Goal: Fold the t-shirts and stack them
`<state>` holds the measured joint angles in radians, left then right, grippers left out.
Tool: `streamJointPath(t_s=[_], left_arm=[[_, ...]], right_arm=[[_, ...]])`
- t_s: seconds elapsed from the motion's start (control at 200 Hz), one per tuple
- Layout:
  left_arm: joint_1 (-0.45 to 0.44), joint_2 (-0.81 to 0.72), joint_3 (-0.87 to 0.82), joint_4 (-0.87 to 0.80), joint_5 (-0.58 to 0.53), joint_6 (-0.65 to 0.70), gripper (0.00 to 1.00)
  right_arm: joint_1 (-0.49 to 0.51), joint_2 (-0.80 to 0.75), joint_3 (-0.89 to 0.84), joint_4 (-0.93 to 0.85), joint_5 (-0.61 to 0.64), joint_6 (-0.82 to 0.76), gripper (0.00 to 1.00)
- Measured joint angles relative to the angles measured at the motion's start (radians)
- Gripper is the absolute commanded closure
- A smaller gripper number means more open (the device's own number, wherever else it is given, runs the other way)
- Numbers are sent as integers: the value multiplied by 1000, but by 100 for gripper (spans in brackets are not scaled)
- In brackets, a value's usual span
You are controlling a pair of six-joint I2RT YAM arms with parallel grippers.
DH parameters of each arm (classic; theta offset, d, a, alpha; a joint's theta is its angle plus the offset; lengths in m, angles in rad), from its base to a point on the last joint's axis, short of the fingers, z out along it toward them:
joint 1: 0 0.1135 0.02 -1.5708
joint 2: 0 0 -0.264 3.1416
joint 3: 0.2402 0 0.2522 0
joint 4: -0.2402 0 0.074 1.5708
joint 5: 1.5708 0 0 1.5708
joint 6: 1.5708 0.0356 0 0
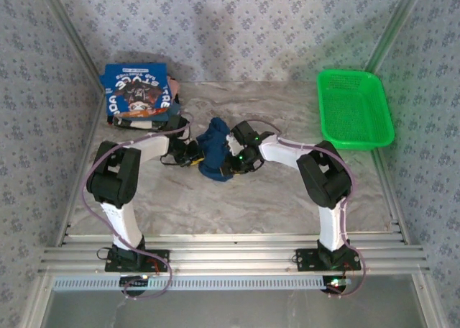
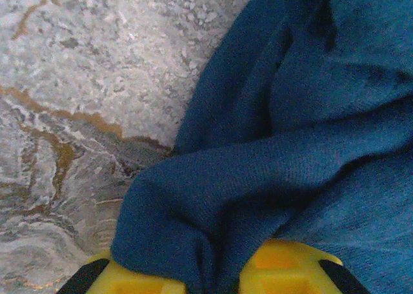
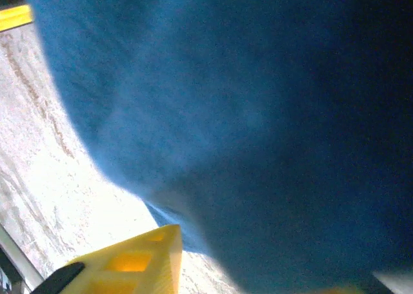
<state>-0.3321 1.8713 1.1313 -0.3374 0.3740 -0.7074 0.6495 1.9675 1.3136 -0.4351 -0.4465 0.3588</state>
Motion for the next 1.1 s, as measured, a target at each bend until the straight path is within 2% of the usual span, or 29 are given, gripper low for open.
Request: streamJointPath(t_s=[0.245,0.325,0.365,0.44,0.48,0.535,0.68,0.78,0.834,0.894,0.994,1.054,1.099], left_arm=[[0,0,1,1,4,2,94],[0,-1,1,0,6,4,94],[0,-2,1,0,8,6,95],[0,-10,1,0,8,7,95],[0,-14,1,0,10,8,95],[0,-20,1,1,15,8,95],[0,-22,-4,3,24,7,96],[0,-22,-13,9,31,7,96],[0,-22,-17,17,35,7,96],[0,-22,-23,26,39,7,97],[0,-25,-32,29,47,8,98],[1,-30,-41,35,50,8,99],[5,-35,-47,36,51,9,99]], right_arm=[[-11,3,10,-22,56,8,98],[-13,3,10,-23,72,14,99],[-13,3,10,-23,77,14,92],[-13,2,10,-25,84,15,58],[-13,2,11,-28,85,18,47],[-12,2,13,-31,85,17,43],[2,2,28,-53,100,18,43],[17,8,45,-59,111,19,47],[22,18,54,-58,112,25,52],[24,32,62,-56,114,29,64],[24,56,69,-56,118,41,90],[21,58,69,-61,118,50,100],[16,54,69,-59,119,65,100]])
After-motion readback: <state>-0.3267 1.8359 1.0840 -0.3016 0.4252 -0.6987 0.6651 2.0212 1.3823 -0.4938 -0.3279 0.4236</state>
